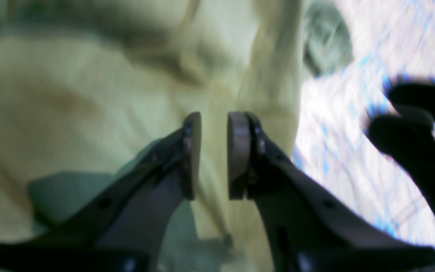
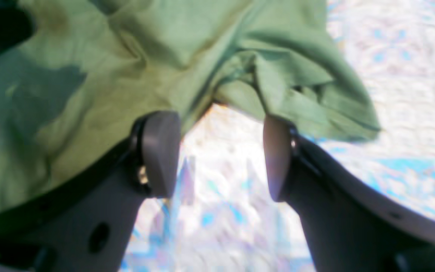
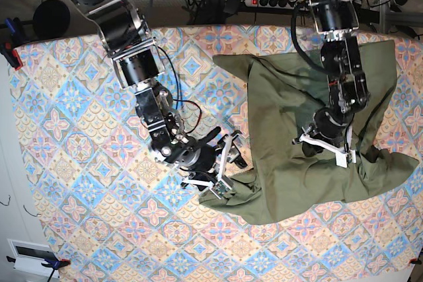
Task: Layout the t-shirt on the table in an organized manner, then fold the t-shirt properly
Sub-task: 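Grasp the shirt body with both grippers near its center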
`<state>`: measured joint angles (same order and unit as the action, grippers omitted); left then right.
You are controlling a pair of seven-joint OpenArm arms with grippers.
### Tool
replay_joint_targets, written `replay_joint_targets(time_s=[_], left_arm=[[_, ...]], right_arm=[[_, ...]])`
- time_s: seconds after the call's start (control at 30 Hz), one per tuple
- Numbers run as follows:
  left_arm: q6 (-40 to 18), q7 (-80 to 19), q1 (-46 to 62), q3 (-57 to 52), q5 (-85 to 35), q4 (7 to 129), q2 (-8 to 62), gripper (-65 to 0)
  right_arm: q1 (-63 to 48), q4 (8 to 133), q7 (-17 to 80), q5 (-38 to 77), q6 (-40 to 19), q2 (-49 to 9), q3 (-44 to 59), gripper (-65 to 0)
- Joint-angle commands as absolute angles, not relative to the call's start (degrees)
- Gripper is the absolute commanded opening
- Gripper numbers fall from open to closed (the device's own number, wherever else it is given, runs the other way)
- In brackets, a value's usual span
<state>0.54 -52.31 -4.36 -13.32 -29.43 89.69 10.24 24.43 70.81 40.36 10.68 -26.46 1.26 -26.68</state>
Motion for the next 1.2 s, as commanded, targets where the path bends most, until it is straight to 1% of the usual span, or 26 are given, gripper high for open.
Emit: replay_joint_targets(time_s=[0.0,0.13,0.3,0.4,0.53,0.7,0.73,0.8,0.9,0.97,1.07,1.17], left_arm=[[0.6,-51.1,-7.5,-13.6,-28.3,89.3,10.2,-52.2],[0.6,-48.3,-14.5,-16.3,-21.3,81.8,7.9,-52.6],[0.7,-43.8,-20.4,-22.5,-13.2,72.3,6.4,-52.6],[0.7,-38.8,-23.1,-24.2,-9.9,64.6,6.6,-52.3],[0.7,-33.1,-27.3,-24.3,-7.8,51.4,6.9,-52.1],[0.1,-31.8,-34.9,-24.0,-8.4,30.5,6.3,-52.1],[-0.3,-31.7,-36.0,-24.0,-8.4,28.1,5.1,-52.0],[-2.8,-31.8,-36.4,-23.7,-7.8,27.3,2.1,-50.0],[-3.2,-31.8,-36.4,-16.0,-7.9,27.3,-1.7,-47.4],[-3.3,-31.8,-36.3,-8.7,-8.5,27.3,-4.6,-47.2],[-3.4,-31.8,-35.6,-1.6,-8.6,27.3,-8.7,-47.0],[-3.5,-31.8,-35.4,2.6,-8.6,27.1,-9.0,-46.8]], right_arm=[[26.3,73.4,40.2,10.9,-25.9,0.3,-25.8,-30.8],[25.3,79.3,42.1,11.0,-25.9,-4.2,-25.4,-30.8],[21.7,82.9,42.1,11.0,-25.9,-7.1,-21.1,-30.8],[19.9,84.8,42.4,11.1,-25.9,-8.1,-19.6,-30.8],[18.4,86.2,42.9,11.1,-25.9,-8.2,-19.4,-30.8],[17.9,88.6,42.9,11.1,-25.9,-10.6,-18.3,-30.8],[17.6,88.6,42.9,11.1,-25.9,-10.6,-18.3,-30.8],[17.2,88.6,43.6,11.1,-25.9,-10.7,-17.9,-30.8],[17.2,88.6,43.6,11.1,-25.9,-12.4,-16.5,-30.8],[17.2,88.6,43.6,11.1,-25.9,-12.5,-15.4,-30.8],[16.1,88.6,43.6,11.1,-25.9,-13.7,-13.1,-30.8],[16.0,88.6,43.6,11.0,-25.9,-15.6,-12.4,-30.8]])
